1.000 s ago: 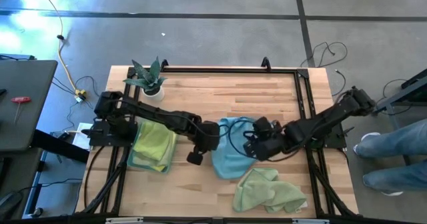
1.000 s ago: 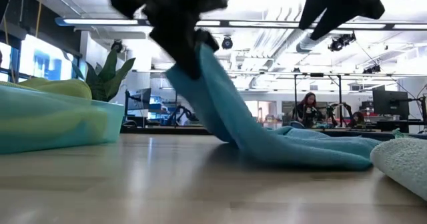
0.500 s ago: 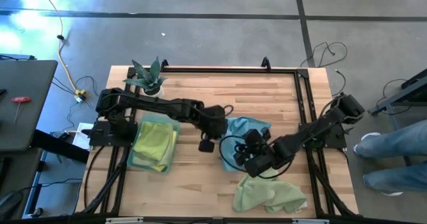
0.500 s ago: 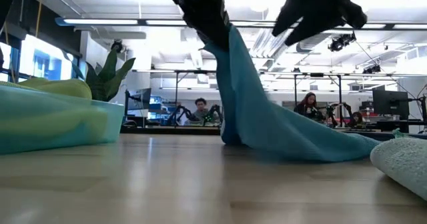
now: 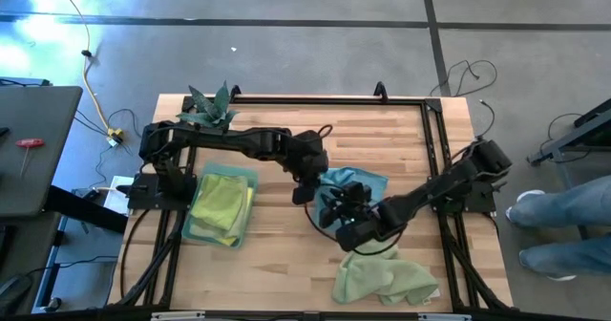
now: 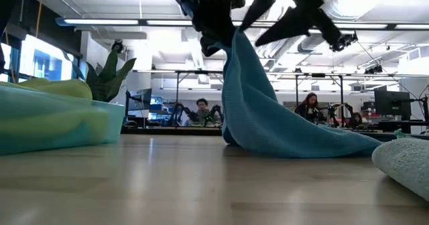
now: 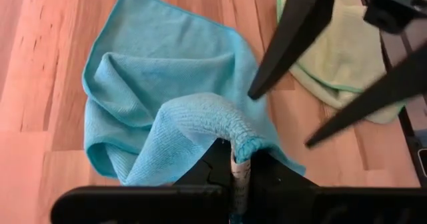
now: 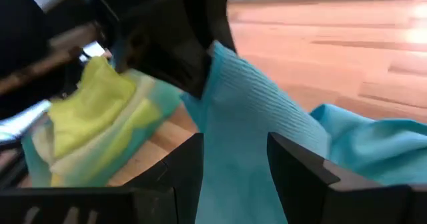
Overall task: Fold microfiber towels
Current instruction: Fold the blue microfiber towel
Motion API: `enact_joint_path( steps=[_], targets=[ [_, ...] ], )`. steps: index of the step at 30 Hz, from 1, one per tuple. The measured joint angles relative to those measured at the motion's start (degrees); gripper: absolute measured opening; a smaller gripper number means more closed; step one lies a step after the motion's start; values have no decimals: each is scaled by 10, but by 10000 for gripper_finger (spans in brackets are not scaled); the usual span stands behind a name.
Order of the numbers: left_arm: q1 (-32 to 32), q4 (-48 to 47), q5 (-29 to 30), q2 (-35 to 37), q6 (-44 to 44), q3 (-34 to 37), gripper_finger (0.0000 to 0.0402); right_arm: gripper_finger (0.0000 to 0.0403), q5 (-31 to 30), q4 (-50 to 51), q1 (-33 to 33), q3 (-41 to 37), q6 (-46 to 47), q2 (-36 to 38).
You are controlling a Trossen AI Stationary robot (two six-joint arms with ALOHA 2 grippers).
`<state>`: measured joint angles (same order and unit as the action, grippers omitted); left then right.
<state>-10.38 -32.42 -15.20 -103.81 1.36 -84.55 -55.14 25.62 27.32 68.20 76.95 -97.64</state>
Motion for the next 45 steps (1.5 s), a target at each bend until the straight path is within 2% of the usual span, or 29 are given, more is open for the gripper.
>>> enact_joint_path(
  steps=[5, 11, 16, 20, 24, 28, 37, 42, 45],
  targets=[
    [-2, 1, -2, 0, 6, 0, 0, 158, -47, -55, -4, 0, -16, -17],
    [-19, 11, -40, 0, -4, 1, 0, 158, -40, -122, -12, 0, 3, -38],
    [-41, 13, -58, 0, -5, 1, 0, 158, -26, -127, -12, 0, 18, -49],
    [-56, 24, -100, 0, -4, 0, 0, 158, 7, -124, -12, 0, 26, -49],
    [-60, 30, -105, 0, 0, 0, 0, 158, 13, -102, -11, 0, 29, -49],
    [-63, 31, -151, 0, 0, 0, 0, 158, 22, -67, -17, 0, 40, -49],
    [-65, 34, -161, 0, -5, 0, 0, 155, 34, -57, -23, 0, 38, -48],
    [-70, 42, -163, 0, -7, 0, 0, 131, 85, -22, -23, 0, 54, -48],
    [-70, 41, -170, 0, -11, 0, 0, 113, 95, -2, -23, 0, 55, -48]
  ],
)
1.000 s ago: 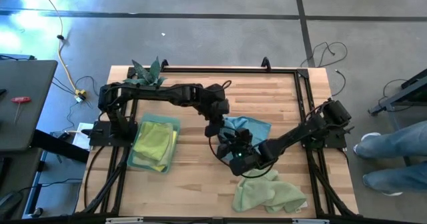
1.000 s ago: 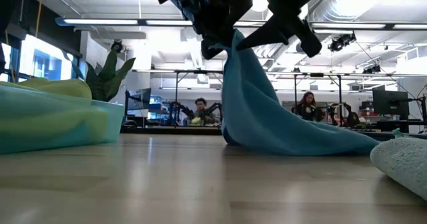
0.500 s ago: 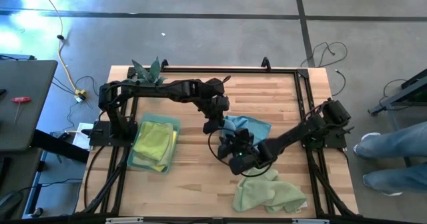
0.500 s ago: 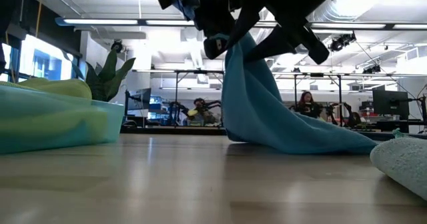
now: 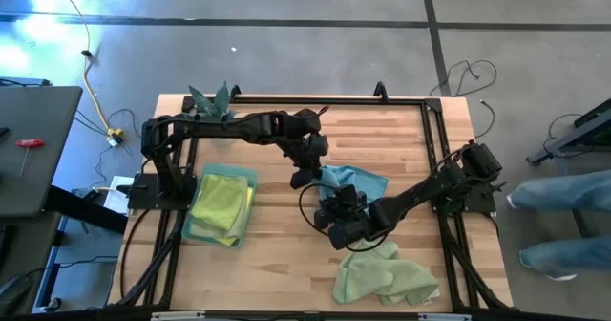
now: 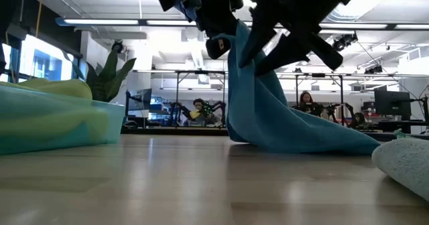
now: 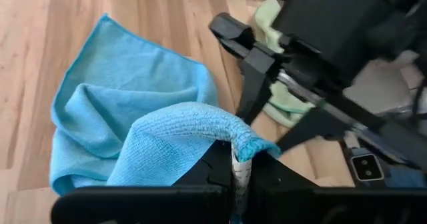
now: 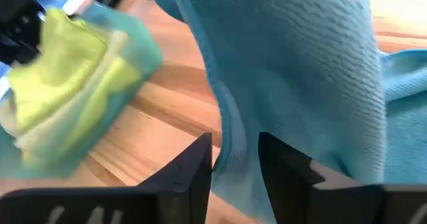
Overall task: Fold microfiber towels
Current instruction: Fold the blue microfiber towel
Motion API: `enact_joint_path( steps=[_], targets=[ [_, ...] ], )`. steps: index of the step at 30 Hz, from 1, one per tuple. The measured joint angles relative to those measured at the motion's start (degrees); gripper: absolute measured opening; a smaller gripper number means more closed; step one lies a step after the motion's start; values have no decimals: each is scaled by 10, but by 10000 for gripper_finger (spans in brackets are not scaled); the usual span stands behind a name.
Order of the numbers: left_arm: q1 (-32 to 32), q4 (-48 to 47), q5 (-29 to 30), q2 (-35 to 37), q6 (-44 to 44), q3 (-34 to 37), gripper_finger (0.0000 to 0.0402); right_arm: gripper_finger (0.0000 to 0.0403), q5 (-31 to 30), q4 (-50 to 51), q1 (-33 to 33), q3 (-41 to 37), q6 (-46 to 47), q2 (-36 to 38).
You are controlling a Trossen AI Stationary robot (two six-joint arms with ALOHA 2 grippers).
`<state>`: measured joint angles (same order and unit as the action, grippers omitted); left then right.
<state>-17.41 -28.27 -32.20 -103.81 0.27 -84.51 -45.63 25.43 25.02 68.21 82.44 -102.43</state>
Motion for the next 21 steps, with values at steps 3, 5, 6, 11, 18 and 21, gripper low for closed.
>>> enact_joint_path(
  steps=[3, 5, 6, 11, 18, 21],
  targets=[
    [0, 0, -11, 0, -5, 0, 0, 92, 38, 29, 0, 0, -1, 0],
    [0, 0, -21, 0, -5, 0, 0, 79, 62, 47, 0, 0, 7, 0],
    [0, 0, -25, 0, -5, 0, 0, 72, 67, 55, 1, 0, 13, 0],
    [0, 6, -26, 0, -5, 0, 0, 43, 68, 73, 2, 0, 13, 0],
    [-2, 51, -27, 0, 11, 0, 0, 28, 69, 69, 2, 0, 14, 0],
    [-2, 77, -35, 0, 21, 0, 0, 28, 69, 69, 2, 0, 16, 0]
  ],
)
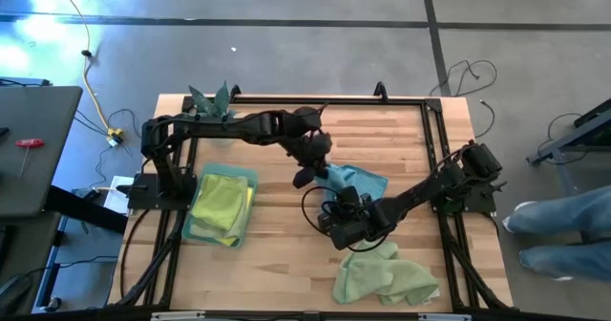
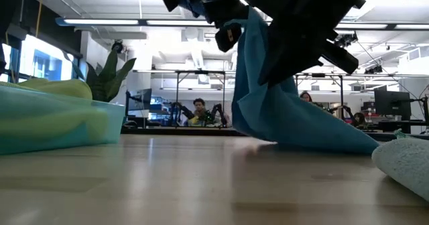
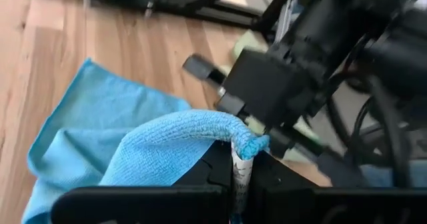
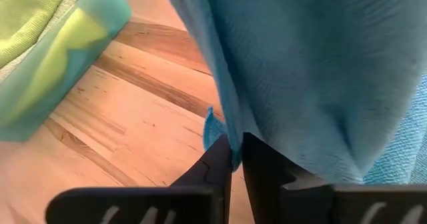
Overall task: Fold microfiber towels
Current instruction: Fold the blue microfiber towel
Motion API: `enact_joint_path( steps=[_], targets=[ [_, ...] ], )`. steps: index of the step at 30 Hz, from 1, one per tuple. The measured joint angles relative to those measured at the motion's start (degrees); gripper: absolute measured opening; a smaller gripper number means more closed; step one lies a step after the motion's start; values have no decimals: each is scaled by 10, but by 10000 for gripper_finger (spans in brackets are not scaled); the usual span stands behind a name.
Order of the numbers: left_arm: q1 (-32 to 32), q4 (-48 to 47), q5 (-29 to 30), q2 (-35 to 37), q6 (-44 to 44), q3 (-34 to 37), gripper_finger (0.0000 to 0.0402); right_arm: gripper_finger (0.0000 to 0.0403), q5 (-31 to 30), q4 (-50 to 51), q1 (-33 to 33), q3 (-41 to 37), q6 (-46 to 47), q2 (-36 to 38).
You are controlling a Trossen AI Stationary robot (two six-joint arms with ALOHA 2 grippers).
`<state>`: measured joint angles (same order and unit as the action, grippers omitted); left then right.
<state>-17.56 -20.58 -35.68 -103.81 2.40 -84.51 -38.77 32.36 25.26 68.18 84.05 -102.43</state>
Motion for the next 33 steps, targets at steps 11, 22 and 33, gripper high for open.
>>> enact_joint_path(
  steps=[11, 22, 33],
  targets=[
    [-1, 32, -52, 0, 26, 0, 0, 28, 4, 15, 0, 0, 2, 0],
    [-1, 32, -77, 0, 35, 0, 0, 75, 82, 43, -9, 0, 2, 0],
    [-4, 35, -93, 0, 41, 0, 0, 24, 74, 52, -9, 0, 4, 0]
  ],
)
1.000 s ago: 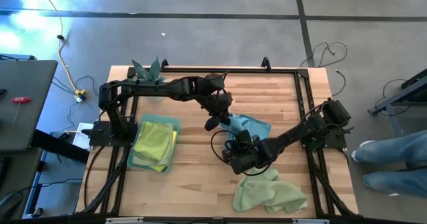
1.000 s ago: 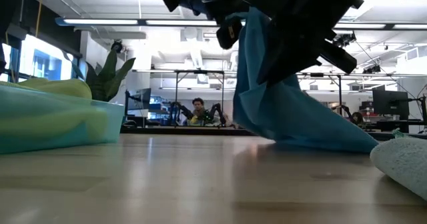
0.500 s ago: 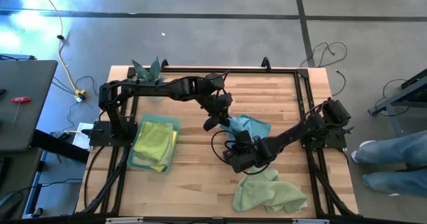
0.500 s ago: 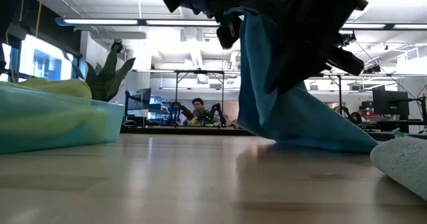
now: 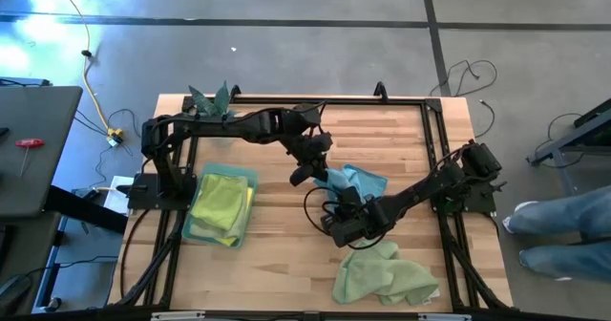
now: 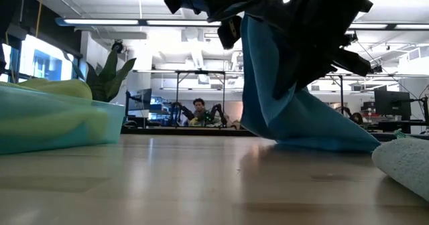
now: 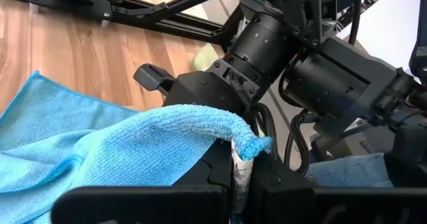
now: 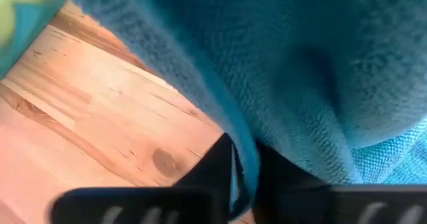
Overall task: Fold microfiber towels
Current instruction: Fold the blue microfiber towel
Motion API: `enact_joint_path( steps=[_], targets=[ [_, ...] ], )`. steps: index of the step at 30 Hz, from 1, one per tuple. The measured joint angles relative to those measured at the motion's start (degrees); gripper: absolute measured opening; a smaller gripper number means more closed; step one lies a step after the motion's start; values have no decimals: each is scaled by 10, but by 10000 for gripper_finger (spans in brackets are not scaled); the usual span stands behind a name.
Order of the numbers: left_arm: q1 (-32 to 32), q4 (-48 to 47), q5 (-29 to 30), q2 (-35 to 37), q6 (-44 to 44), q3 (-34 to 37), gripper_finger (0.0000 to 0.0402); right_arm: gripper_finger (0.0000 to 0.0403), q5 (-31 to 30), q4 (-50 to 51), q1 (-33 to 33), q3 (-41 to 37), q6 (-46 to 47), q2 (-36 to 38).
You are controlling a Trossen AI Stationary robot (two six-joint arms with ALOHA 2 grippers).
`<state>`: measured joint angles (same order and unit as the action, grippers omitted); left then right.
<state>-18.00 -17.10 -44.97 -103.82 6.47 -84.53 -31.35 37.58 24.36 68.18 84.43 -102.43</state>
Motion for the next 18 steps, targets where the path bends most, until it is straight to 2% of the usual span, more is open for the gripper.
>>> enact_joint_path(
  steps=[2, 7, 13, 18],
  targets=[
    [-1, 0, 0, 0, 0, 0, 0, 7, 1, 0, 0, 0, 0, 0],
    [-7, -24, 0, 0, -3, 0, 0, 2, 36, -15, 0, 0, 6, 0],
    [-7, -98, 2, 0, -30, 0, 0, 1, 76, -71, 8, 0, 5, 5],
    [2, -159, 7, 0, -63, 0, 0, 0, 73, -80, 18, 0, 6, 34]
  ],
)
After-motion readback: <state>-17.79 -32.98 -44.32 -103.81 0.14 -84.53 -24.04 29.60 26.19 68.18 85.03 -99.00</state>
